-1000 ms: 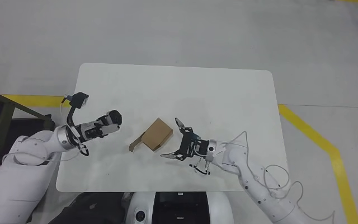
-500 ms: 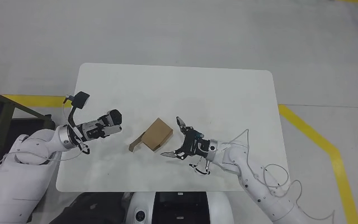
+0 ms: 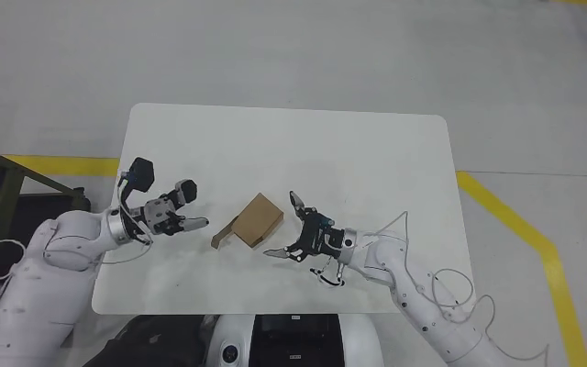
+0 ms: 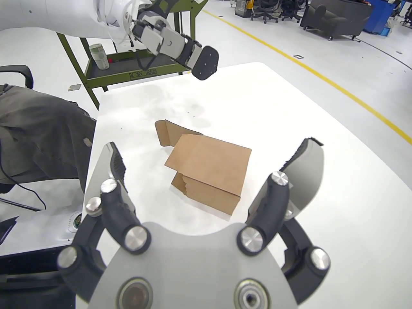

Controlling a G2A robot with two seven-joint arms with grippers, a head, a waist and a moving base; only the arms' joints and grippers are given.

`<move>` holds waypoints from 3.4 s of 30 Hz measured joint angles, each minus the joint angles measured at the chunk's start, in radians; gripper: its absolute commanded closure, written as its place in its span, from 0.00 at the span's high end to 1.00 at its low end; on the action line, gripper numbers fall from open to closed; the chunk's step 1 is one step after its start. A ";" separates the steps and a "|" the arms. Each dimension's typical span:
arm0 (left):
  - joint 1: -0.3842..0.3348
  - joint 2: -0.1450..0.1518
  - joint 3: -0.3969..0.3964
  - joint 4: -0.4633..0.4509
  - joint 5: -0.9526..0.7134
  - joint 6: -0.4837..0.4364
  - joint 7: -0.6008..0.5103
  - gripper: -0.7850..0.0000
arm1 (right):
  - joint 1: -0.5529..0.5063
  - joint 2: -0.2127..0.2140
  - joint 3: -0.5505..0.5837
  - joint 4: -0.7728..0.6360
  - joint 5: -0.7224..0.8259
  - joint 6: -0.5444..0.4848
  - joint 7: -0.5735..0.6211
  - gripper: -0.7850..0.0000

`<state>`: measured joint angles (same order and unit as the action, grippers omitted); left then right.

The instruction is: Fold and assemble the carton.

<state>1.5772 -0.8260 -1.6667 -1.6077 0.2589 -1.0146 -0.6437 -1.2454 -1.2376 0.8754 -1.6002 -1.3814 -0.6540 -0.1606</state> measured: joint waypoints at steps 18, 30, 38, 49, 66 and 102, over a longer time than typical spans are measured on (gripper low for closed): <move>0.086 -0.009 0.066 -0.059 0.927 0.002 0.932 1.00 | 0.000 0.000 0.000 0.000 0.000 0.000 0.000 1.00; 0.100 -0.014 0.073 -0.077 0.948 0.072 0.853 1.00 | 0.000 0.000 0.000 0.000 0.000 0.000 0.000 1.00; 0.158 -0.016 0.072 -0.067 1.024 0.182 0.781 1.00 | 0.000 0.000 0.000 0.000 0.000 0.000 0.000 1.00; 0.180 -0.018 0.097 -0.037 1.064 0.165 0.772 0.43 | 0.000 0.000 0.000 0.000 0.000 0.000 0.000 1.00; 0.179 -0.017 0.068 -0.049 1.065 0.168 0.773 0.00 | 0.000 0.000 0.000 0.000 0.000 0.000 0.000 1.00; 0.198 0.002 -0.067 -0.270 1.188 0.100 0.693 0.00 | 0.084 -0.039 -0.110 0.009 0.044 0.035 0.151 1.00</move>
<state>1.7757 -0.8242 -1.7335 -1.8780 1.4472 -0.9142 0.0493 -1.1614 -1.2761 0.7653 -1.5907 -1.3375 -0.6194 -0.0099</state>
